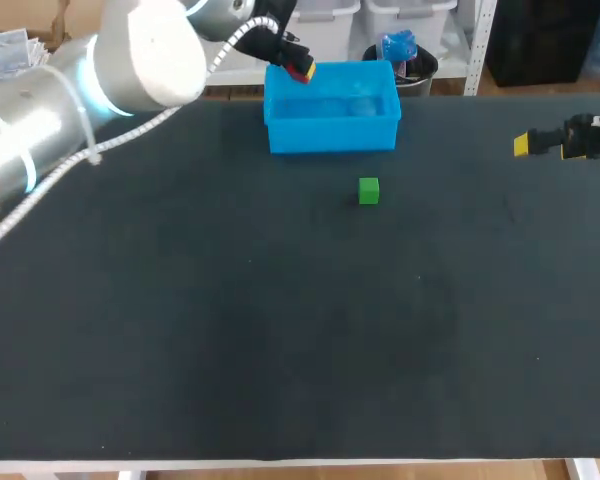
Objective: Use the left arm to pick the red cube and place it into the blue plastic box first, then use the right arm to grasp the green cube and put it into the same blue plastic box after the first action is fully finished.
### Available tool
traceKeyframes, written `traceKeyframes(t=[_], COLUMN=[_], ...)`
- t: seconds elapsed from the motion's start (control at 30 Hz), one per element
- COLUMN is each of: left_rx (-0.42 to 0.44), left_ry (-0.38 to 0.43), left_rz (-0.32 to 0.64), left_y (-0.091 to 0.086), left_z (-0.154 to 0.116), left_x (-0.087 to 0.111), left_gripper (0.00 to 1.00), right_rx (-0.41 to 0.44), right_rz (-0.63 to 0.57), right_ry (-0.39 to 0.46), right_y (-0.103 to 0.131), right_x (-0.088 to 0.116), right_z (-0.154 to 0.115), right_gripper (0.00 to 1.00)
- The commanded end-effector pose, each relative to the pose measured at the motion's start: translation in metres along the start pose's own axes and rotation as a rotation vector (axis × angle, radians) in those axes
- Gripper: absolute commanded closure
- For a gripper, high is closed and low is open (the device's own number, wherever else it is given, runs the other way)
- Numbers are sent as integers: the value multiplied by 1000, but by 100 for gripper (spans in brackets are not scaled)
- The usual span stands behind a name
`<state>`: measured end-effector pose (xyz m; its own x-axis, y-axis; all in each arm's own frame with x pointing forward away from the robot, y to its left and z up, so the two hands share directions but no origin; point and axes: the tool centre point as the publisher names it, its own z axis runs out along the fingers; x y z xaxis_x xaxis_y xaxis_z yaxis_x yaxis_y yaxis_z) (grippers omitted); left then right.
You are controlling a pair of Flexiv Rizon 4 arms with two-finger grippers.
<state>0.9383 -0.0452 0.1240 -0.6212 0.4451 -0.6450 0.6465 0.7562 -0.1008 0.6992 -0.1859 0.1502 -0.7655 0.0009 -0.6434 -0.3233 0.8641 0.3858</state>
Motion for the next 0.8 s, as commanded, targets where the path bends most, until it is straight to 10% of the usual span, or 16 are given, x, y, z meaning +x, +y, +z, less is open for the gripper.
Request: traceKeyframes(t=[0.03, 0.8], left_rx=[29, -11], left_ry=[20, 150], left_rz=[2, -61], left_y=[11, 29], left_z=[38, 110], left_x=[-23, 5], left_gripper=[100, 100], right_rx=[1, 1], right_rz=[0, 0], right_ry=[0, 0], right_y=[0, 0], right_x=[0, 0], right_z=[1, 1], right_gripper=[0, 0])
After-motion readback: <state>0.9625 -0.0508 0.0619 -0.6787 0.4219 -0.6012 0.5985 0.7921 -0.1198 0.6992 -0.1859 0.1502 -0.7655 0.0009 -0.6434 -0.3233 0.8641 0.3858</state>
